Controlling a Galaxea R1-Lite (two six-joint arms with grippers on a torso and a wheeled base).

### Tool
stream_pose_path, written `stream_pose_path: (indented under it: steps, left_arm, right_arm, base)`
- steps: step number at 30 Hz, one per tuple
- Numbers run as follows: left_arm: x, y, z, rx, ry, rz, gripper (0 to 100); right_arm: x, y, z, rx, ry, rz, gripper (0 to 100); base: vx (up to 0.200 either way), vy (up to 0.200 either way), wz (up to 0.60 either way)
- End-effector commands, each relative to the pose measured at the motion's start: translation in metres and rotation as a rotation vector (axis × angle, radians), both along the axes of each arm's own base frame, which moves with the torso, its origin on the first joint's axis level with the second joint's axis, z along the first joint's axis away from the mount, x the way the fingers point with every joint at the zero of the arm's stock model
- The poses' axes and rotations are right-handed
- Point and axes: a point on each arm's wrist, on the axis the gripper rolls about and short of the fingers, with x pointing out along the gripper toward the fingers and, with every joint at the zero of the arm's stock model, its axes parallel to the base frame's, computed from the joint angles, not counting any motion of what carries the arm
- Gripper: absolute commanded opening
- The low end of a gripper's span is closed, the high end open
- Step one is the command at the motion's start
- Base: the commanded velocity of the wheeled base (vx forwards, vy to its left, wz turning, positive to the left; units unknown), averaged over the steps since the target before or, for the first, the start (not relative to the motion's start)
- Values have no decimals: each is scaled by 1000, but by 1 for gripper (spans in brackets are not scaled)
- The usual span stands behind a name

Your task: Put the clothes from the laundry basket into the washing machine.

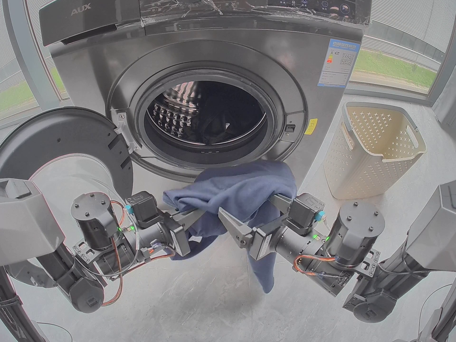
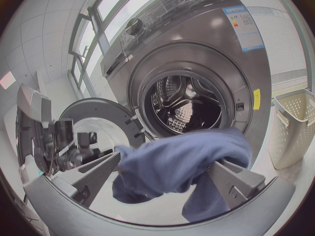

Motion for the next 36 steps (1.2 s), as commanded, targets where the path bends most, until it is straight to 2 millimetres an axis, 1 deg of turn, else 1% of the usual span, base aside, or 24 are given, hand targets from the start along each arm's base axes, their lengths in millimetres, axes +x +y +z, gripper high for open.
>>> stream_pose_path:
  steps: [1, 3, 4, 9, 13, 18, 22, 27, 28, 30, 33, 36]
  left_arm:
    - [3, 0, 14, -40, -39, 20, 0]
    - [3, 0, 17, -53, -46, 27, 0]
    - [3, 0, 24, -76, -58, 29, 0]
    - [9, -2, 34, -121, -84, 77, 0]
    - [13, -3, 40, -149, -97, 107, 0]
    - [9, -4, 47, -167, -111, 96, 0]
    - [10, -5, 56, -190, -141, 96, 0]
    - [10, -5, 61, -215, -145, 95, 0]
    - [10, -5, 64, -221, -151, 96, 0]
    - [10, -5, 64, -225, -153, 102, 0]
    - [15, -7, 70, -250, -173, 156, 0]
    - [17, -9, 75, -265, -187, 170, 0]
  right_arm:
    - [1, -4, -15, -43, 38, -10, 100]
    - [1, -4, -20, -53, 48, -12, 100]
    - [0, -5, -26, -69, 64, -12, 100]
    - [-3, -7, -42, -109, 105, -6, 100]
    - [-3, -6, -49, -120, 115, -3, 100]
    - [-2, -5, -49, -117, 112, -1, 100]
    - [3, -1, -48, -104, 101, -6, 100]
    - [6, 1, -46, -93, 92, -7, 100]
    - [9, 6, -46, -81, 85, -5, 100]
    - [10, 8, -45, -76, 81, -4, 100]
    - [9, 15, -41, -57, 64, 10, 100]
    - [12, 21, -46, -58, 64, 15, 100]
  base:
    - [0, 0, 0]
    - [0, 0, 0]
    - [0, 0, 0]
    - [0, 0, 0]
    - [0, 0, 0]
    - [0, 0, 0]
    - [0, 0, 0]
    - [0, 0, 0]
    - [0, 0, 0]
    - [0, 0, 0]
    - [0, 0, 0]
    - [0, 0, 0]
